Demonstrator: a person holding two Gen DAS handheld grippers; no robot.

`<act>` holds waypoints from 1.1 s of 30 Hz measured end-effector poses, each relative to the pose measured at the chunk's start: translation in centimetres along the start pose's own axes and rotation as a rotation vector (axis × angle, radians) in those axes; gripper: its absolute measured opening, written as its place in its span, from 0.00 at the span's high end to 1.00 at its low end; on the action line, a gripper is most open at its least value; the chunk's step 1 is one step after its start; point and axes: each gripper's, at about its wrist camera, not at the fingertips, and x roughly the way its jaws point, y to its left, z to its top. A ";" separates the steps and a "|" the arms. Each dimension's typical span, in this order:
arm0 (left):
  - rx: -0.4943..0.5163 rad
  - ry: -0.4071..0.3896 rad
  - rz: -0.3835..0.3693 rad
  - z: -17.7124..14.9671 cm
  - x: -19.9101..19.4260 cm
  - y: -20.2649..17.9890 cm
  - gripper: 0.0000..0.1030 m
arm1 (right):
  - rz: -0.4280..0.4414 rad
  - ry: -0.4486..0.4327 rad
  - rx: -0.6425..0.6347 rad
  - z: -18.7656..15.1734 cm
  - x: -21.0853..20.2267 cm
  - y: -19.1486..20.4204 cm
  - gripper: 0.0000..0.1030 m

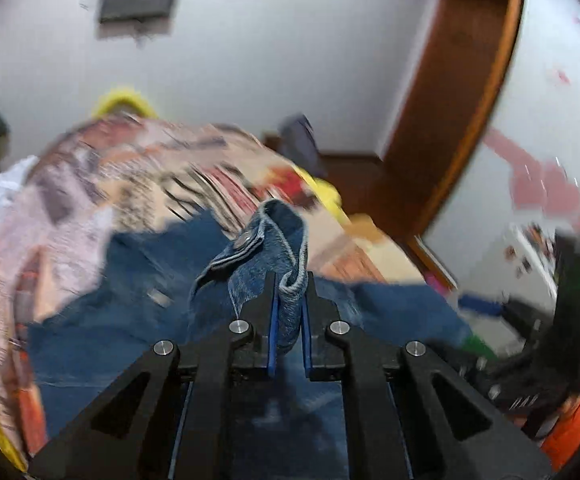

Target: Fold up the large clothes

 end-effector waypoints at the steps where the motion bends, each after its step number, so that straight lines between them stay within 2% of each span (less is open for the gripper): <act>1: 0.009 0.031 -0.013 -0.6 1.0 -0.7 0.92 | -0.008 0.007 0.010 -0.1 -0.2 -0.7 0.01; 5: 0.025 0.181 -0.067 -3.5 4.8 -3.3 0.92 | -0.056 0.018 0.022 -0.4 -0.6 -2.8 0.01; 8: 0.040 0.255 -0.068 -5.2 6.4 -4.7 0.91 | -0.076 0.025 0.026 -0.5 -0.8 -3.7 0.01; 11: 0.037 0.302 -0.101 -6.0 6.6 -5.4 0.79 | -0.073 0.032 0.030 -0.7 -0.8 -4.0 0.01; 12: 0.025 0.311 -0.122 -6.1 6.3 -5.4 0.71 | -0.062 0.037 0.036 -0.7 -0.6 -4.0 0.01; 13: 0.019 0.311 -0.129 -6.0 6.0 -5.5 0.58 | -0.049 0.042 0.042 -0.6 -0.4 -4.0 0.01; 14: 0.018 0.302 -0.125 -5.9 5.5 -5.4 0.51 | -0.038 0.045 0.049 -0.5 -0.2 -3.9 0.01; 15: 0.021 0.273 -0.111 -5.6 4.6 -5.0 0.43 | -0.029 0.048 0.054 -0.4 0.0 -3.7 0.01; 18: 0.034 0.200 -0.038 -4.8 2.5 -2.9 0.36 | 0.016 0.070 0.067 0.0 1.1 -2.8 0.01; 22: 0.014 0.148 0.105 -4.8 0.0 2.4 0.25 | 0.076 0.120 0.071 0.5 3.4 -1.2 0.01; 25: -0.031 0.160 0.199 -5.9 -0.8 6.9 0.24 | 0.125 0.188 0.089 0.4 6.1 -0.2 0.01; 29: -0.124 0.215 0.320 -8.8 -1.7 13.5 0.24 | 0.178 0.290 0.141 0.0 9.9 0.4 0.01; 33: -0.220 0.277 0.394 -12.6 -2.2 19.2 0.24 | 0.154 0.369 0.157 -0.7 13.5 0.9 0.06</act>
